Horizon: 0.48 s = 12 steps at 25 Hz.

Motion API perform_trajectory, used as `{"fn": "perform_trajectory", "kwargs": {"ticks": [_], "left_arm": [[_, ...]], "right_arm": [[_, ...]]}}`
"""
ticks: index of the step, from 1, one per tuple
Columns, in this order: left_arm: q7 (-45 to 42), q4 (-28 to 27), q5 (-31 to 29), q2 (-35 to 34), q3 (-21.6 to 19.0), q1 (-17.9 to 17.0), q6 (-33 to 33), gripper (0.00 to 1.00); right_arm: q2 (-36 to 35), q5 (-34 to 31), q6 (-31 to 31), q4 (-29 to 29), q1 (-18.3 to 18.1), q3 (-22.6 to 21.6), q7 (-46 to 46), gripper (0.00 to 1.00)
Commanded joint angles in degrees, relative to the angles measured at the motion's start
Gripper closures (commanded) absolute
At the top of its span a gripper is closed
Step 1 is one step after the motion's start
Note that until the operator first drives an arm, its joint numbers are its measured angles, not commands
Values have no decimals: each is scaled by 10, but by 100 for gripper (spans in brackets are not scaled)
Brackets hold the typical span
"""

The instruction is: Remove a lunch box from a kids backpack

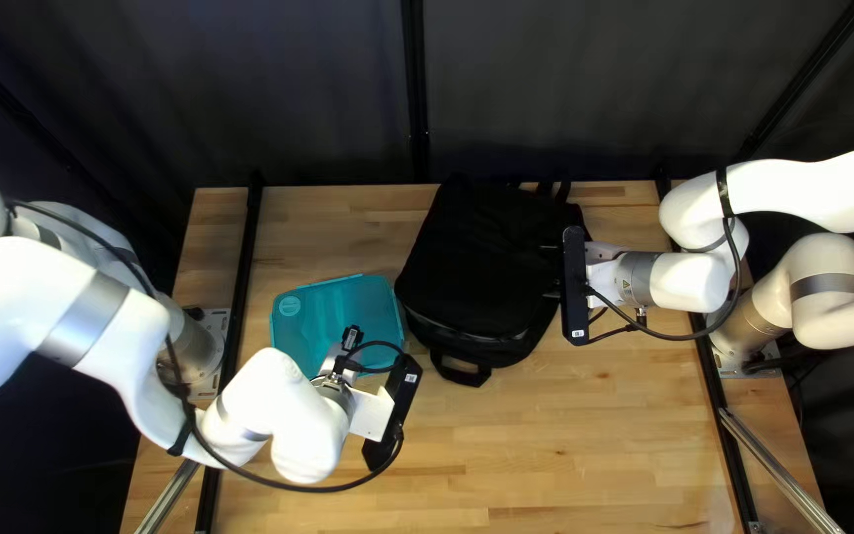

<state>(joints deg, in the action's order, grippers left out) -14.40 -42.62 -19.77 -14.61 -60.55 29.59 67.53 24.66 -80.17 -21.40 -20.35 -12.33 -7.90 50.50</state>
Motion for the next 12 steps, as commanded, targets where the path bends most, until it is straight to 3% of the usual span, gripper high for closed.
{"fn": "perform_trajectory", "kwargs": {"ticks": [1, 5, 12], "left_arm": [[59, -18, 54, -43, 60, -21, -8, 0], [81, -49, 77, -63, 94, -21, 21, 0], [142, -103, 121, -158, 192, -37, 125, 0]], "right_arm": [[4, 2, -1, 2, 0, 0, -3, 0], [12, 7, -4, 8, 1, 2, -9, 0], [36, 27, -18, 23, 5, 3, -26, 0]]}}
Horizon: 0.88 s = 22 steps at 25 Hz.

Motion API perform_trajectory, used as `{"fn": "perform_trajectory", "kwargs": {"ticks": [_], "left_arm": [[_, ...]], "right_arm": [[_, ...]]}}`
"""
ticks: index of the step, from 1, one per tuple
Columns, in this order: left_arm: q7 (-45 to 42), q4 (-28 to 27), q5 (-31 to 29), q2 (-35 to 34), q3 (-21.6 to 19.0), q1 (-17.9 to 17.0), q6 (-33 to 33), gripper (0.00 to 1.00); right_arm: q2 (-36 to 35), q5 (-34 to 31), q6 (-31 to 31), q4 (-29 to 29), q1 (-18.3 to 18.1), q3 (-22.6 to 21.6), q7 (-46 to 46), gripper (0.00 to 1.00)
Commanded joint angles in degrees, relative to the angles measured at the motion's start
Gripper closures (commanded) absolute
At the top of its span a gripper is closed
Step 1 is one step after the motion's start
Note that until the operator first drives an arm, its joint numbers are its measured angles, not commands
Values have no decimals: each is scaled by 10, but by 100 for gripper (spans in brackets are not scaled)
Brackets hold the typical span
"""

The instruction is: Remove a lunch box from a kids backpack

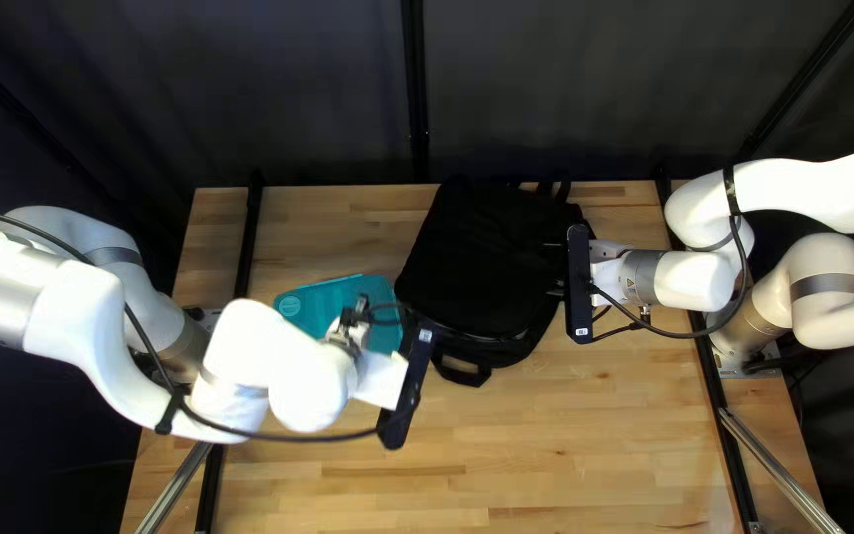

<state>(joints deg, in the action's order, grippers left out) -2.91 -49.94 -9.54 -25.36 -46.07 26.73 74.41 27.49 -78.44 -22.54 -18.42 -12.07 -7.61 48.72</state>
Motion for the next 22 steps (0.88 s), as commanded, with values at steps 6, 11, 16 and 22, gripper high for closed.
{"fn": "perform_trajectory", "kwargs": {"ticks": [6, 11, 16, 22], "left_arm": [[51, -110, 13, -92, 89, -3, 149, 0], [42, -154, 6, -94, 79, 4, 178, 0], [42, -154, 6, -94, 79, 4, 178, 0], [42, -154, 6, -94, 79, 4, 178, 0]], "right_arm": [[25, 40, -21, 9, 10, 5, -39, 0], [45, 59, -36, 18, 17, 5, -62, 0], [43, 53, -41, 18, 15, 0, -58, 0], [43, 53, -41, 18, 15, 0, -58, 0]]}}
